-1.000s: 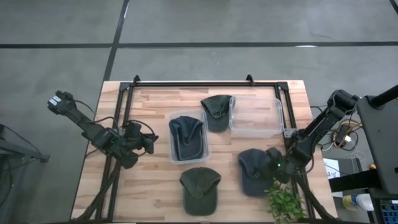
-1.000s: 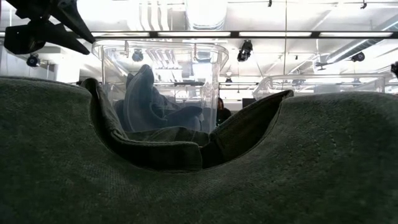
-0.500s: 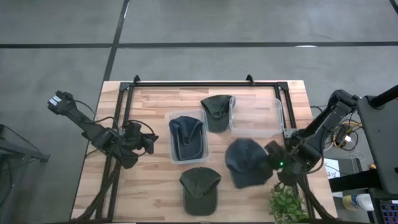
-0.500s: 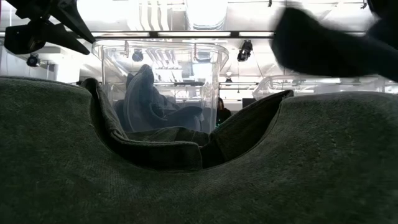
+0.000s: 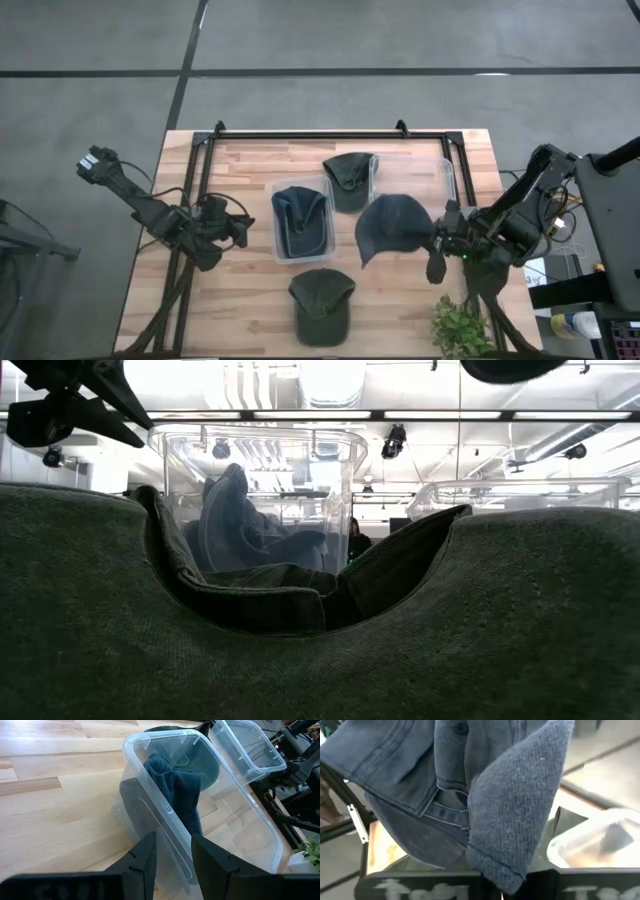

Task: Pick and place caps into container
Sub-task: Put the blue cap into the left transparent container

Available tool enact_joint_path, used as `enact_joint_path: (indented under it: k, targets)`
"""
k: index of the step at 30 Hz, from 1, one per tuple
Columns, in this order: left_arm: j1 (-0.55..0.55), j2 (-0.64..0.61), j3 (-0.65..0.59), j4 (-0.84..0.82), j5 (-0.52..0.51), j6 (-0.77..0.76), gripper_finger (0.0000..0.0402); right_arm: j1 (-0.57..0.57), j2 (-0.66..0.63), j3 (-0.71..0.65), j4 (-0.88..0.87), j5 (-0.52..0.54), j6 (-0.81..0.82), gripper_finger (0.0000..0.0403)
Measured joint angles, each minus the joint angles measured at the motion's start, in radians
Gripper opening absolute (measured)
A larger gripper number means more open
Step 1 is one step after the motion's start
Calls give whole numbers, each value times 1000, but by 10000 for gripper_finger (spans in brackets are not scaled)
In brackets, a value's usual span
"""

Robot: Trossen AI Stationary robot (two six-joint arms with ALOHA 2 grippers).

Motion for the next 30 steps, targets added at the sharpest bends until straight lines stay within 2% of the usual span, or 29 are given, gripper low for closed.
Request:
enact_joint_path:
  k: [6, 11, 20, 27, 30]
  targets:
    - [0, 0, 0, 0, 0, 0, 114, 0, 0, 41, 54, 59, -194, 12]
    - [0, 0, 0, 0, 0, 0, 114, 0, 0, 38, 74, 108, -249, 12]
    - [0, 0, 0, 0, -1, 21, 114, 0, 1, 26, 77, 107, -239, 12]
    - [0, 0, 0, 0, -1, 27, 114, -1, -7, 26, 77, 100, -67, 11]
    - [0, 0, -1, 0, -1, 27, 114, 0, -22, 26, 79, 52, -18, 11]
